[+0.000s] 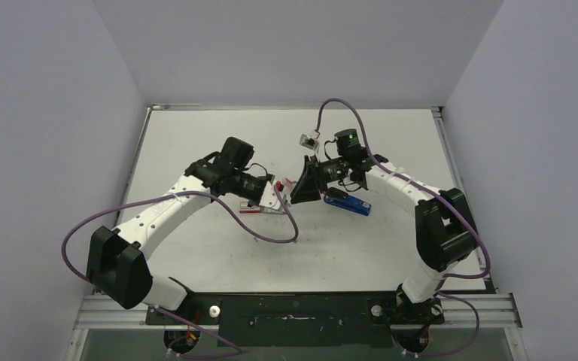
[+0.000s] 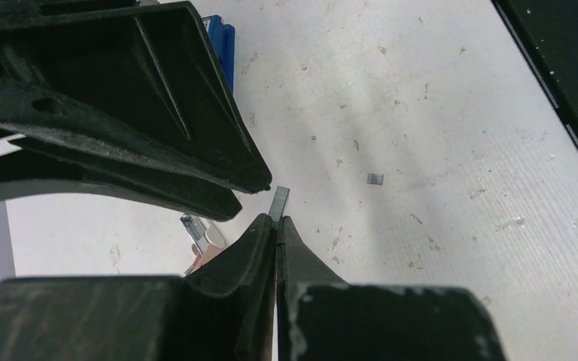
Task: Load the staples into the stapler
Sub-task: Move the stapler to the center of the board.
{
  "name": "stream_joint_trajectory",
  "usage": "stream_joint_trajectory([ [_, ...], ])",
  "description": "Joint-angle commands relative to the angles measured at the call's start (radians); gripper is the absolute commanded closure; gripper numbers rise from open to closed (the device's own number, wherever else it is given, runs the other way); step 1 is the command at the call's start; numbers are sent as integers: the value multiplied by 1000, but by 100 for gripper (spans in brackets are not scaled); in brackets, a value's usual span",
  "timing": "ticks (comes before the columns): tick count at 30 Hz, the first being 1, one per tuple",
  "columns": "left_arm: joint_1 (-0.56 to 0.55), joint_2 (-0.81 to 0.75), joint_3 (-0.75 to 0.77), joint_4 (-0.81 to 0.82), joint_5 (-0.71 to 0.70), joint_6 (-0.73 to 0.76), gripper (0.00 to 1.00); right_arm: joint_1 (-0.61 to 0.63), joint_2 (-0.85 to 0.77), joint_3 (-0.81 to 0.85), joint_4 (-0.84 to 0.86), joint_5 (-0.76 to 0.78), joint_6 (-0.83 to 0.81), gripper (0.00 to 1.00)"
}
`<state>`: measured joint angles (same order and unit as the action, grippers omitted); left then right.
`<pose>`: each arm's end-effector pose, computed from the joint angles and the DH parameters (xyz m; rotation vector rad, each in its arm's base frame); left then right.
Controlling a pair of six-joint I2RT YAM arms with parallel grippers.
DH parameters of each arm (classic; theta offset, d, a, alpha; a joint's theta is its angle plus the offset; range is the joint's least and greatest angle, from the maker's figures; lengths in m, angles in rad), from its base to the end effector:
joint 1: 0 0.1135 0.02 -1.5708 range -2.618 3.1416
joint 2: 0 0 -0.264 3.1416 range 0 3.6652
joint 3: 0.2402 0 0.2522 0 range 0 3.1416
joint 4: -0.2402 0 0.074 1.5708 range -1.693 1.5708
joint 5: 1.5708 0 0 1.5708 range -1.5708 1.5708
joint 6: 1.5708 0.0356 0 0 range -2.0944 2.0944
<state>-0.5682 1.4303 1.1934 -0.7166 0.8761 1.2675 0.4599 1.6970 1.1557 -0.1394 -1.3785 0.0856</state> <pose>0.2308 -0.1798 0.2968 1.9345 1.0686 -0.7231 0.3043 0.1897 0.2498 -1.1354 1.8045 1.8296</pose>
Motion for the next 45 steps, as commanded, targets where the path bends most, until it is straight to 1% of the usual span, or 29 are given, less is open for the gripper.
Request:
stream_joint_trajectory([
  [1, 14, -30, -16, 110, 6, -151, 100, -38, -44, 80, -161, 27, -206, 58],
  [3, 28, -39, -31, 153, 13, -206, 100, -62, -39, 115, -268, 46, -311, 59],
  [5, 43, -48, -53, 219, 22, -316, 100, -78, -34, 139, -356, 82, -403, 59],
  [8, 68, -53, -79, 318, 30, -466, 100, -97, -43, 125, -356, 152, -443, 58],
  [13, 109, -49, -118, 483, 43, -752, 100, -115, -42, 106, -321, 343, -545, 57],
  [17, 178, -43, -147, 576, 93, -984, 100, -103, 48, 176, -382, 474, -712, 52],
  [20, 224, -35, -148, 588, 112, -1096, 100, -97, 137, 247, -435, 542, -843, 42],
  [22, 251, -25, -141, 580, 121, -1157, 100, -88, 191, 279, -454, 587, -920, 38],
  [26, 286, 0, -107, 515, 126, -1230, 100, -55, 278, 342, -480, 656, -1027, 32],
  [31, 337, 32, -68, 450, 130, -1284, 100, -27, 359, 403, -498, 699, -1109, 30],
  [36, 393, 40, -78, 467, 150, -1326, 100, -16, 427, 468, -525, 708, -1148, 30],
  [41, 419, 47, -74, 465, 158, -1327, 100, -9, 498, 541, -573, 703, -1176, 30],
  [43, 426, 49, -71, 463, 158, -1330, 100, -3, 522, 567, -596, 696, -1183, 32],
  [45, 434, 51, -69, 459, 154, -1337, 100, 1, 539, 581, -613, 685, -1184, 36],
])
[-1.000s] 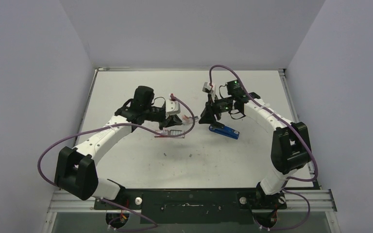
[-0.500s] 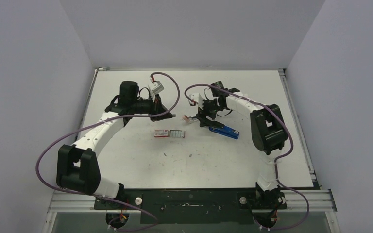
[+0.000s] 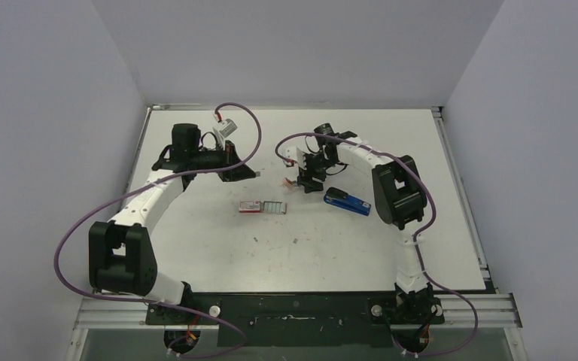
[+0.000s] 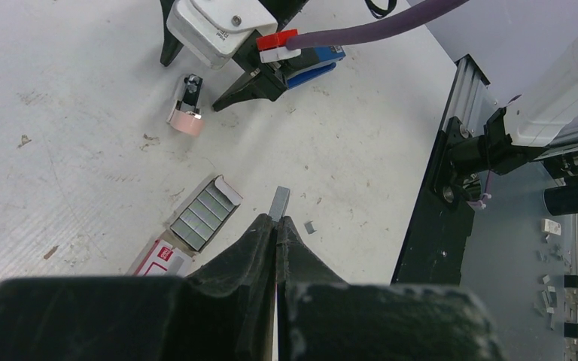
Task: Load the staples into the stapler
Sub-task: Move the stapler to the center of the board.
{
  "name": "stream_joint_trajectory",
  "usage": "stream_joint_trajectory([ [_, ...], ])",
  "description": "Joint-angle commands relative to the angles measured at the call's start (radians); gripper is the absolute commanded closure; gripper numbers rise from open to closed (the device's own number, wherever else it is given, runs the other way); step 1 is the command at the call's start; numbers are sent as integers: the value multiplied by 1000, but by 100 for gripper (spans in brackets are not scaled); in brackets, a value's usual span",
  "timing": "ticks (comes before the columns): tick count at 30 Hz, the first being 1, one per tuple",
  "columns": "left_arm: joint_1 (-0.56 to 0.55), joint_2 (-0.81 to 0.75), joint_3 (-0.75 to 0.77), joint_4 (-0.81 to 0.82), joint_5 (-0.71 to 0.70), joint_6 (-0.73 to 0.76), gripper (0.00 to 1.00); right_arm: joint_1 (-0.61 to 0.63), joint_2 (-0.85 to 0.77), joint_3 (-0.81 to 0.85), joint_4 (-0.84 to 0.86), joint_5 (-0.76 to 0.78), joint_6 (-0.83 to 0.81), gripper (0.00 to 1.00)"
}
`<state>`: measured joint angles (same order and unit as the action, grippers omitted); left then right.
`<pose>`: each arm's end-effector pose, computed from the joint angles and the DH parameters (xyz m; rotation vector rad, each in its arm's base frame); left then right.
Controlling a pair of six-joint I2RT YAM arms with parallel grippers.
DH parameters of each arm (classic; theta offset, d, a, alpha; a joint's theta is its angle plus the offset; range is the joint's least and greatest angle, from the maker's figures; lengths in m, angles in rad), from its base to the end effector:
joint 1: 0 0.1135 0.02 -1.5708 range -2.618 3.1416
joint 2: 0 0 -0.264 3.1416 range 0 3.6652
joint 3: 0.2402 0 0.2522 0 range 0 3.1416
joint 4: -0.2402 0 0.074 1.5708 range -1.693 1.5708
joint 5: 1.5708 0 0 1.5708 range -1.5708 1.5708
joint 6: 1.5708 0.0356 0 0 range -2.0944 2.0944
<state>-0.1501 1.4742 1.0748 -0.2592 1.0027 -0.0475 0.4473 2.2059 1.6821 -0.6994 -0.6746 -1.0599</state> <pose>0.3092 -0.0771 0.2793 0.6548 2.0165 -1.2157 0.3992 0.2162 0.1597 -1.8415 1.7353 0.7108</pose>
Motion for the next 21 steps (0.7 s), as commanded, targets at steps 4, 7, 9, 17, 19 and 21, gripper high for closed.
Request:
stream_joint_trajectory([
  [4, 31, 10, 56, -22, 11, -31, 100, 23, 29, 28, -48, -51, -12, 53],
  [7, 38, 9, 61, -48, -7, -27, 100, 29, -11, -38, -2, -62, 44, 67],
  [9, 42, 7, 68, -75, -20, -16, 100, 35, -49, -99, 41, -66, 79, 73],
  [17, 42, 5, 126, -245, -72, 81, 100, 95, -303, -417, 307, 47, 421, 92],
  [19, 40, 5, 135, -277, -74, 95, 100, 121, -376, -510, 370, 120, 519, 93],
  [21, 40, 14, 150, -312, -75, 101, 100, 153, -437, -566, 391, 171, 575, 93],
])
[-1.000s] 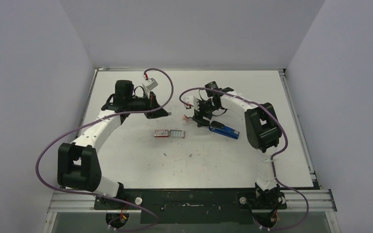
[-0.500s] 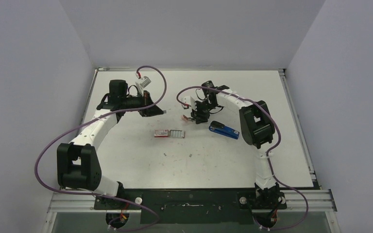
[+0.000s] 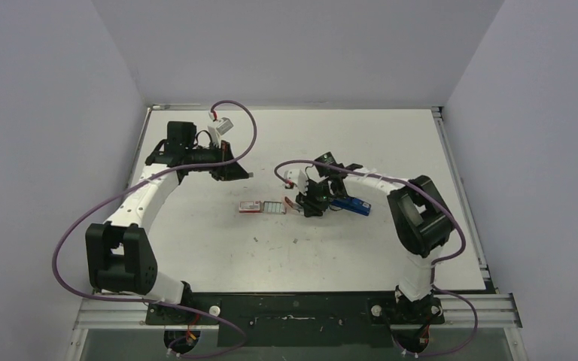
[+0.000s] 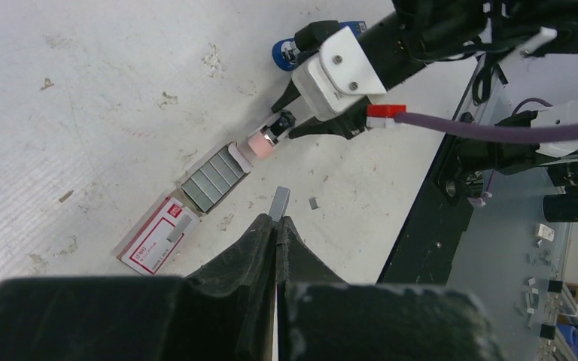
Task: Load the staples into the stapler
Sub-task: Move the stapler to the center of the board.
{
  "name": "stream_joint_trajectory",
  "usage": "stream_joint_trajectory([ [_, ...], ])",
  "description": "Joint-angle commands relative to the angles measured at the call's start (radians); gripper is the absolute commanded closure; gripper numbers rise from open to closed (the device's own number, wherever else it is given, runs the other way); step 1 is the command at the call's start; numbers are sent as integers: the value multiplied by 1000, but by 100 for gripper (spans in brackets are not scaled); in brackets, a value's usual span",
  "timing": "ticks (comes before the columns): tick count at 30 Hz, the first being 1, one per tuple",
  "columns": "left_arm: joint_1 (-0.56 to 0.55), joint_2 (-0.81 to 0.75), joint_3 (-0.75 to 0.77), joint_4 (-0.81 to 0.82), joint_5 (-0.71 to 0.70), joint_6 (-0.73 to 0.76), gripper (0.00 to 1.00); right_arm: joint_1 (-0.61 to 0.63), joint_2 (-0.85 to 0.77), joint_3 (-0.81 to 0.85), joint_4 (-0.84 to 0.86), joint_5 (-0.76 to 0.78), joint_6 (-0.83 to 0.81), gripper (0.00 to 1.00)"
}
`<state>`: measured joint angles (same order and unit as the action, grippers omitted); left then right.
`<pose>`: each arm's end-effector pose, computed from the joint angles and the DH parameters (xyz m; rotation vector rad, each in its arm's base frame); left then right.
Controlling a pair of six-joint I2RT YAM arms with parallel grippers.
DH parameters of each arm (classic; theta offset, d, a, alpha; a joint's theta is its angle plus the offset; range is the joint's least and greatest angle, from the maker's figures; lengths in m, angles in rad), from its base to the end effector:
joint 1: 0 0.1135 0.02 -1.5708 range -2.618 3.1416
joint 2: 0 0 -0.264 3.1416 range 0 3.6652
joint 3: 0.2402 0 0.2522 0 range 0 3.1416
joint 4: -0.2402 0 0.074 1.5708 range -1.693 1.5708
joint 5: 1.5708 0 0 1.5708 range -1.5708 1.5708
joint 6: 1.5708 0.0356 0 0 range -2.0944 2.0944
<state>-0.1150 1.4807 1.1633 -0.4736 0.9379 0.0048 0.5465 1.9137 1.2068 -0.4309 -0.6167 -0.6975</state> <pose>0.3092 -0.0646 0.2894 0.5818 2.1424 -1.1487 0.3116 0.2136 0.1551 -1.6406 1.9799 0.7721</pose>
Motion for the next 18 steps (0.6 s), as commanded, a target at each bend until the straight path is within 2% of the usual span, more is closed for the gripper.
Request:
stream_joint_trajectory([
  [1, 6, 15, 73, -119, -8, 50, 100, 69, -175, -115, 130, 137, 234, 93],
  [6, 3, 47, 137, -214, -3, 85, 100, 101, -284, -240, 132, 219, 348, 92],
  [11, -28, 70, 185, -262, -4, 122, 100, 98, -361, -356, 145, 224, 385, 88],
  [18, -123, 88, 185, -257, -37, 95, 100, 97, -348, -376, 141, 210, 387, 80],
])
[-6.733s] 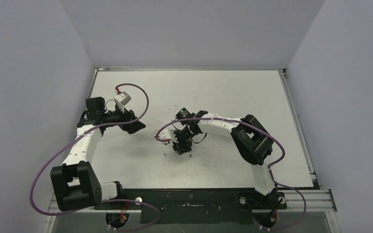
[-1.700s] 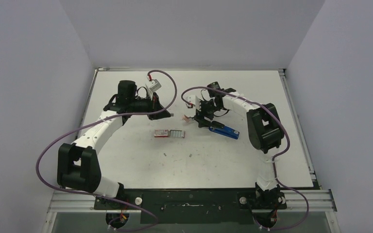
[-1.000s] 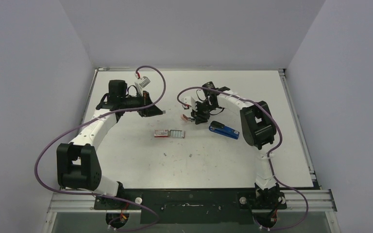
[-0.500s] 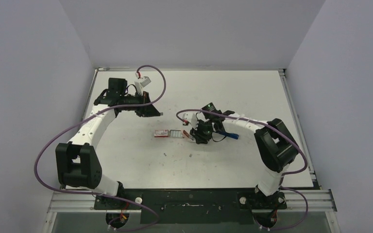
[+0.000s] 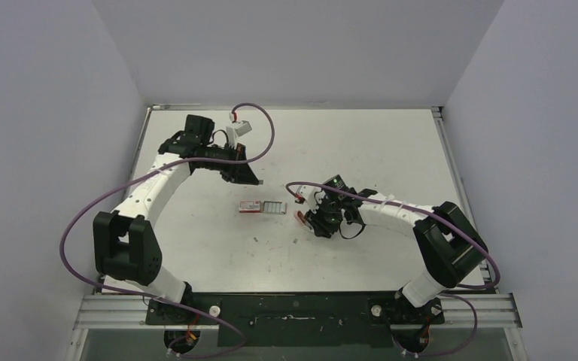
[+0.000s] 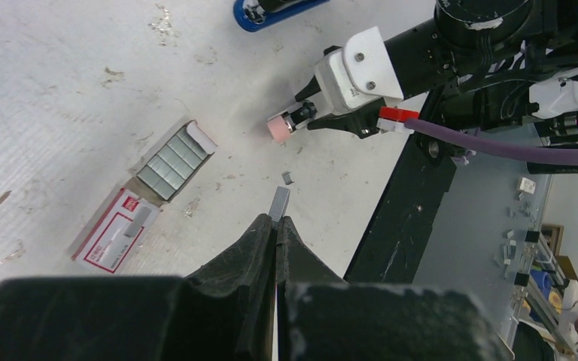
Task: Load the staples into the stapler
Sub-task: Move the stapler to the center of the board, then adjust the staple.
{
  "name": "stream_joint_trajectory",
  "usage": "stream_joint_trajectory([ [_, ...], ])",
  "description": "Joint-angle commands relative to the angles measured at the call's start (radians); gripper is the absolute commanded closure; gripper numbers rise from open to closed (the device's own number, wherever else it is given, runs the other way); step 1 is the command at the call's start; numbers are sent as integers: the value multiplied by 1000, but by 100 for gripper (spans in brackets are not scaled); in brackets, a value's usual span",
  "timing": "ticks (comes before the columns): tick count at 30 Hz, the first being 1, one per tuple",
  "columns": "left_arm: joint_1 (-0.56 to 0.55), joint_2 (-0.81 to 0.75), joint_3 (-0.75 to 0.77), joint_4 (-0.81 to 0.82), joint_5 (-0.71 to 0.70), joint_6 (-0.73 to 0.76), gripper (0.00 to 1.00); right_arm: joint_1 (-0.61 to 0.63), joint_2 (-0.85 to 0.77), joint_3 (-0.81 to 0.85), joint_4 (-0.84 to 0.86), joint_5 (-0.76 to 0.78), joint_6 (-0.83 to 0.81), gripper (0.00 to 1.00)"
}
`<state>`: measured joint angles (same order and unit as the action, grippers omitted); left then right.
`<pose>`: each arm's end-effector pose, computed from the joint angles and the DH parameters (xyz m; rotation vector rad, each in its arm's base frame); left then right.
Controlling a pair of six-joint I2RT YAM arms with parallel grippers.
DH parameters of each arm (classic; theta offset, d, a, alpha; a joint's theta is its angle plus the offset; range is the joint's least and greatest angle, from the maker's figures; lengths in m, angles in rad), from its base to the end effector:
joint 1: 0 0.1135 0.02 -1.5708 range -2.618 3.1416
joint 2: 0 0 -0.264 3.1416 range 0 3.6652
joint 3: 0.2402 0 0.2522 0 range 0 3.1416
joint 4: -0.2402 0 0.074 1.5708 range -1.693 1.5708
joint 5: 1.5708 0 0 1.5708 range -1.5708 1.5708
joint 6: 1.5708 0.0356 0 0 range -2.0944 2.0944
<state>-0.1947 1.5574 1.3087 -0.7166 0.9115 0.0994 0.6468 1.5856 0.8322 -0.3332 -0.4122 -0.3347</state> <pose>0.3116 -0.0901 0.2966 0.6963 2.2591 -1.1789 0.2254 0.1881 0.1593 -1.3722 2.2771 0.6502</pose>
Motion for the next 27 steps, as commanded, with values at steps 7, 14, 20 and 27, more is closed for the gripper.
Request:
stream_joint_trajectory([
  [7, -92, 34, 48, 13, -31, -108, 100, -17, -17, -14, 44, -35, -13, 57],
  [14, -186, 111, 124, -51, -49, -170, 100, -132, -85, 3, 1, -242, -115, 22],
  [20, -306, 229, 285, -177, -97, -189, 100, -231, -191, 51, -157, -375, -290, 22],
  [27, -364, 339, 328, -86, 63, -348, 100, -309, -303, 80, -287, -418, -372, 32],
])
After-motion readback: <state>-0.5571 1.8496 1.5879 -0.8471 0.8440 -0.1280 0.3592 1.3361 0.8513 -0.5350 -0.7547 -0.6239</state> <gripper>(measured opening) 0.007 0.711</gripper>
